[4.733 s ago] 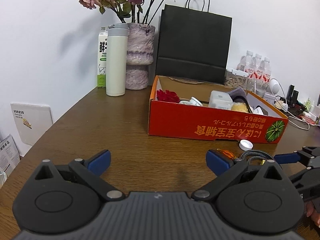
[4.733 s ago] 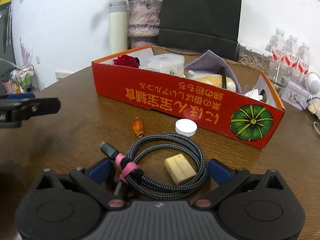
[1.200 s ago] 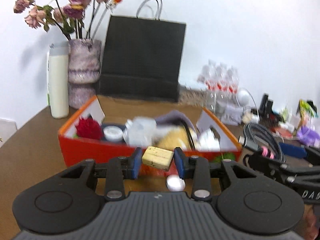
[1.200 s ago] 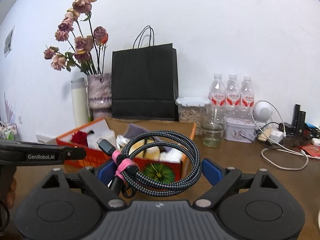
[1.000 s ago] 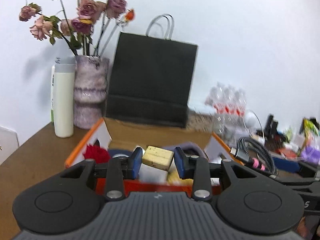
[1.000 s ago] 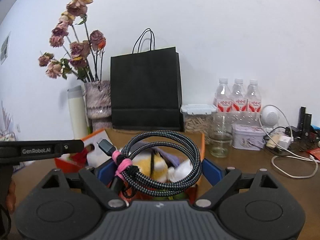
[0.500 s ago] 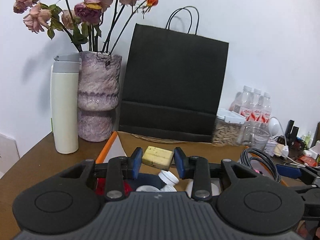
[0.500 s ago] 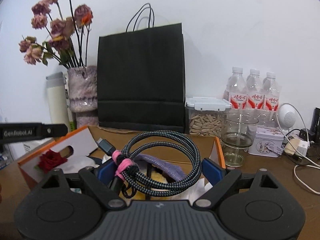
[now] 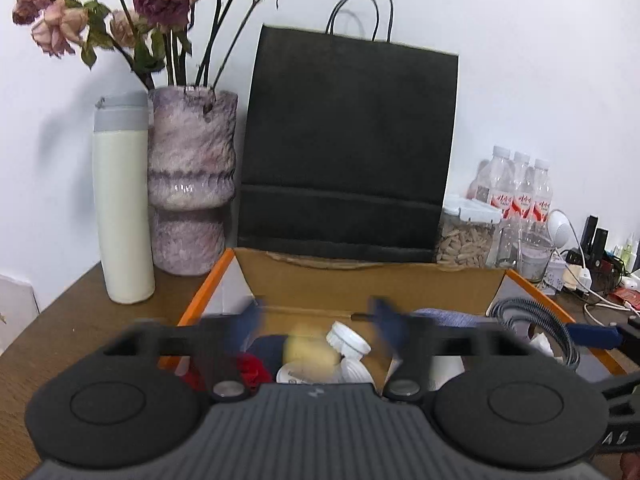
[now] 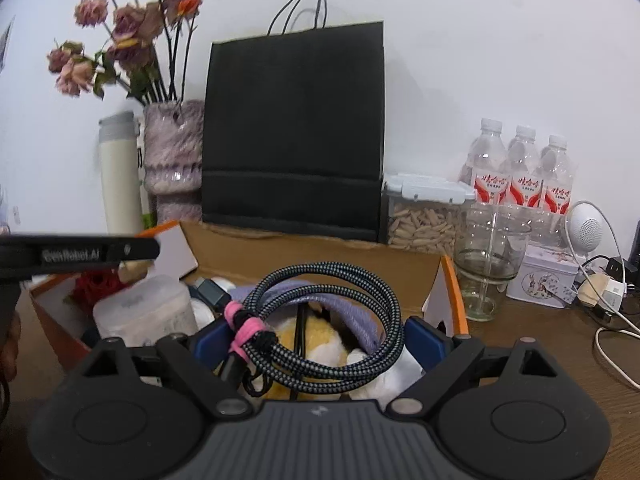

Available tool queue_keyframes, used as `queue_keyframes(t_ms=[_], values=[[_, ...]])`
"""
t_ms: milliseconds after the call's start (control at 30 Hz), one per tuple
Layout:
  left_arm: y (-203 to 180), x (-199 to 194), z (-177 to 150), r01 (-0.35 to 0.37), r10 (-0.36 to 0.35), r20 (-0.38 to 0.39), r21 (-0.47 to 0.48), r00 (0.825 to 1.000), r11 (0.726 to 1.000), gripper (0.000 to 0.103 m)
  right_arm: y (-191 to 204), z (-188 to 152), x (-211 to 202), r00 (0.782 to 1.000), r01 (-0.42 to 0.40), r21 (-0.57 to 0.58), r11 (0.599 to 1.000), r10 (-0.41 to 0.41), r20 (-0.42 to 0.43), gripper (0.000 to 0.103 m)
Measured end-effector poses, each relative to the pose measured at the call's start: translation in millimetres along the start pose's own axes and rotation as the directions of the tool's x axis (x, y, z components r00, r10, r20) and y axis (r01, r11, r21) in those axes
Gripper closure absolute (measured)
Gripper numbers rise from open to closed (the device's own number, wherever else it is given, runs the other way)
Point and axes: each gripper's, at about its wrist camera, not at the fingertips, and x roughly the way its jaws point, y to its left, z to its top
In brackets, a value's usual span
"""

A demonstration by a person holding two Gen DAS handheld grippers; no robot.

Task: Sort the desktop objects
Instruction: 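Open the right tool to drop the cable in the box while the left tool releases the block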

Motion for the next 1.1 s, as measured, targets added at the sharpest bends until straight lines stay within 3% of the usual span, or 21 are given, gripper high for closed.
queue_keyframes(t_ms=[33, 133, 333, 767, 1100], values=[[0, -3, 1, 0.001, -0.001, 0.018, -0.004, 1.000, 1.000, 0.000, 2, -1, 0, 1.000, 0.003, -0.010, 1.000, -0.003, -0.006, 0.010], [-2, -10, 3, 0.007, -0.007, 0.057, -0.010, 0.998, 1.000, 0.000, 7, -2, -4, 1.000, -0.002, -0.034, 0.999, 0.002, -0.001, 0.000], [-6, -9, 0, 0.015, -0.015, 0.041, 0.010, 0.999, 1.000, 0.000, 13, 0, -14, 0.999, -0.030, -0.031, 0.999, 0.030, 0.016, 0.000], [-1, -16, -6, 0.005, -0.002, 0.067, -0.036, 0.998, 0.999, 0.000, 10, -4, -16, 0.999, 0.006, 0.004, 1.000, -0.006, 0.044, 0.000], [3, -58, -15, -0.004, 0.012, 0.099, -0.074, 0.995, 0.997, 0.000, 12, -13, -41, 0.997, 0.030, 0.005, 1.000, -0.030, 0.071, 0.000]])
